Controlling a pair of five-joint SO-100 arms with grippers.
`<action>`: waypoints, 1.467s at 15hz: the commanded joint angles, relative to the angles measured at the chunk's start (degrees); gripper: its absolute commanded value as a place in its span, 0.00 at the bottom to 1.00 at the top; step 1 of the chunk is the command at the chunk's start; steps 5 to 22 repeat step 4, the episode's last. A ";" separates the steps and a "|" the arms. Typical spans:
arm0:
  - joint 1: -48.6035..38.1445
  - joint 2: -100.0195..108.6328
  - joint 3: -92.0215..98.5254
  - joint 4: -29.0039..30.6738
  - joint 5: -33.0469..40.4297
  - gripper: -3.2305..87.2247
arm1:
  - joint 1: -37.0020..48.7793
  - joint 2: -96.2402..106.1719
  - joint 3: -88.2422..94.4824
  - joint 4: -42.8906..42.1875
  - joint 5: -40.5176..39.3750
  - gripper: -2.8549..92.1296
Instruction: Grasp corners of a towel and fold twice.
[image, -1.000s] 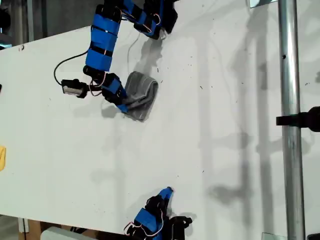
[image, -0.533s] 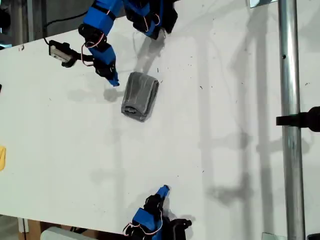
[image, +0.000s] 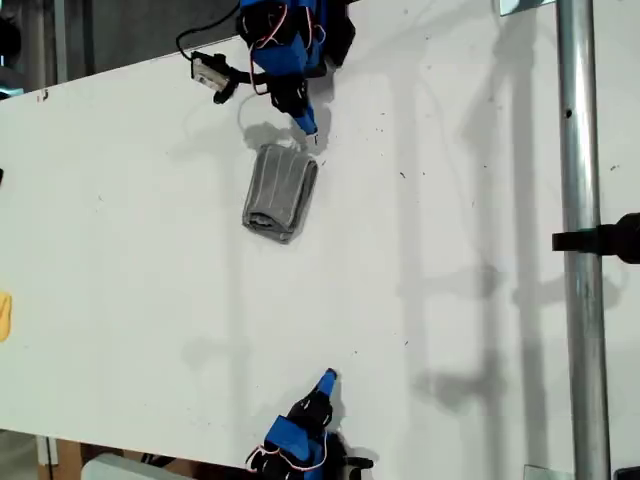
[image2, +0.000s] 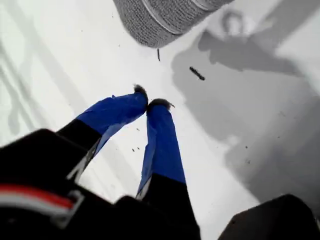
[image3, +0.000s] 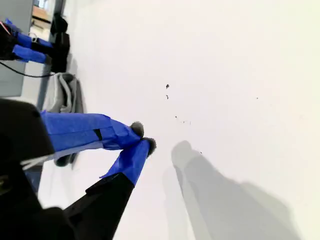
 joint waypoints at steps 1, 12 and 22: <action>-0.79 0.35 0.26 -0.35 0.18 0.03 | 0.26 1.67 -0.70 1.05 1.41 0.08; -0.97 0.35 0.26 -0.35 0.18 0.03 | 4.39 1.67 -0.70 1.05 1.05 0.08; -0.97 0.35 0.26 -0.35 0.18 0.03 | 4.39 1.67 -0.70 1.05 1.05 0.08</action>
